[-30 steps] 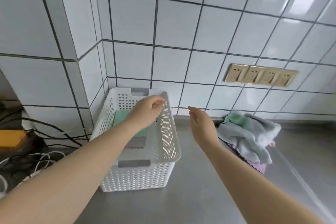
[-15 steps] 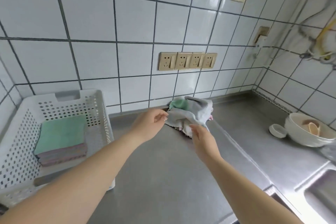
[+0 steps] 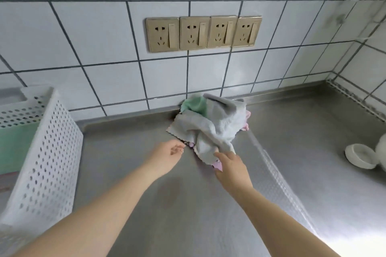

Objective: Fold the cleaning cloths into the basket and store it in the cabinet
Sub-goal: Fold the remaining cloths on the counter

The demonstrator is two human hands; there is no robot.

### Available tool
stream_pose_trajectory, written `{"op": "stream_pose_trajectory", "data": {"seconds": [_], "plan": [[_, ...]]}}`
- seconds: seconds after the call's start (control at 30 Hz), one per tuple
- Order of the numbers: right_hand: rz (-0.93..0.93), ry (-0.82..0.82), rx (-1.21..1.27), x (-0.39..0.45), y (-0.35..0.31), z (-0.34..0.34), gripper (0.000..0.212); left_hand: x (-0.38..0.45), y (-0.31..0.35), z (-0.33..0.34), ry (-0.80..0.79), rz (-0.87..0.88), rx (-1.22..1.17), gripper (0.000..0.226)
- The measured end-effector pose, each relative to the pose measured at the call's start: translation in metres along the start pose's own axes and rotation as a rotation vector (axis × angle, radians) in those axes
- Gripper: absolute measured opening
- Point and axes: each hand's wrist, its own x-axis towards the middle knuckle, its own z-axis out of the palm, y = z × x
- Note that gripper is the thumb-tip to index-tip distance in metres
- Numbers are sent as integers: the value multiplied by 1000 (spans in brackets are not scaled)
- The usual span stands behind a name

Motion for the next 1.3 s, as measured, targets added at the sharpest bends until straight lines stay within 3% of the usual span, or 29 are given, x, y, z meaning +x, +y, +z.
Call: {"op": "stream_pose_trajectory", "data": {"seconds": [0.2, 0.3, 0.4, 0.6, 0.83, 0.97, 1.3], "plan": [[-168, 83, -61, 34, 18, 22, 33, 24, -15, 37, -15, -23, 144, 28], [-219, 202, 41, 47, 16, 22, 7, 35, -23, 49, -4, 55, 232, 40], [-265, 235, 214, 54, 8, 6, 22, 46, -24, 60, 61, 151, 218, 45], [-212, 211, 448, 83, -5, -35, 14, 80, -10, 53, 273, 185, 145, 19], [-194, 371, 509, 92, -28, -84, 12, 102, 15, 26, 382, 155, 92, 8], [-221, 460, 614, 98, -38, -114, 11, 110, 12, -2, 442, 241, 230, 25], [-317, 526, 540, 110, -51, -147, 16, 73, 7, -91, 869, 417, 306, 20]]}}
